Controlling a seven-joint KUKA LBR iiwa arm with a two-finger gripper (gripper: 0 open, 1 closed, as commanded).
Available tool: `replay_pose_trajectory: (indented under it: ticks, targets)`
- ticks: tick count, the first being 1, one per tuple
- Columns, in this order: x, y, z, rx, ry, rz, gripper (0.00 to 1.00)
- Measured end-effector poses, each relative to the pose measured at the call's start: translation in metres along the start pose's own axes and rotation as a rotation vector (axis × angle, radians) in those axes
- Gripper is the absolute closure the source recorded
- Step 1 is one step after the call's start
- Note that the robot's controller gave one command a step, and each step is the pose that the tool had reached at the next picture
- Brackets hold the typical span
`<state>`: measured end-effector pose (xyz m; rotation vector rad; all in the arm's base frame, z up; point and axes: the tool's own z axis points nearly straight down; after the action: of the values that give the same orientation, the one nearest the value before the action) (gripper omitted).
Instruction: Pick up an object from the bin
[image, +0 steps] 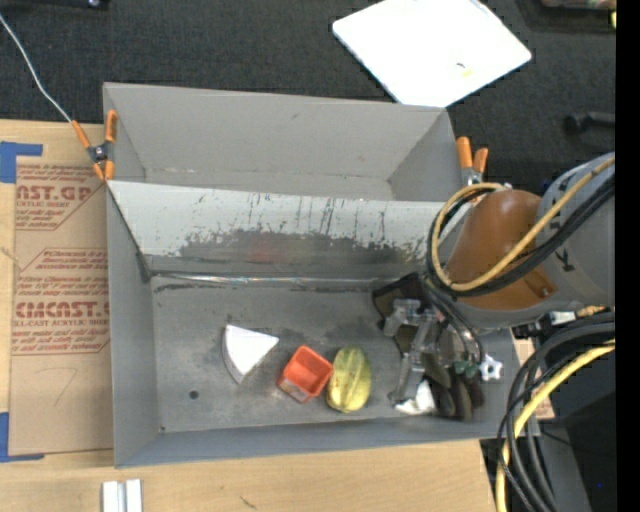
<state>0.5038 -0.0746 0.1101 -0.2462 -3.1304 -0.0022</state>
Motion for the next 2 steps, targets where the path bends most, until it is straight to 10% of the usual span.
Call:
replay_pose_trajectory:
  ticks: [1, 2]
  targets:
    - [0.028, 0.093, 0.027, 0.001, -0.003, -0.382, 0.00]
    - [-0.043, -0.009, 0.037, -0.006, 0.001, 0.082, 1.00]
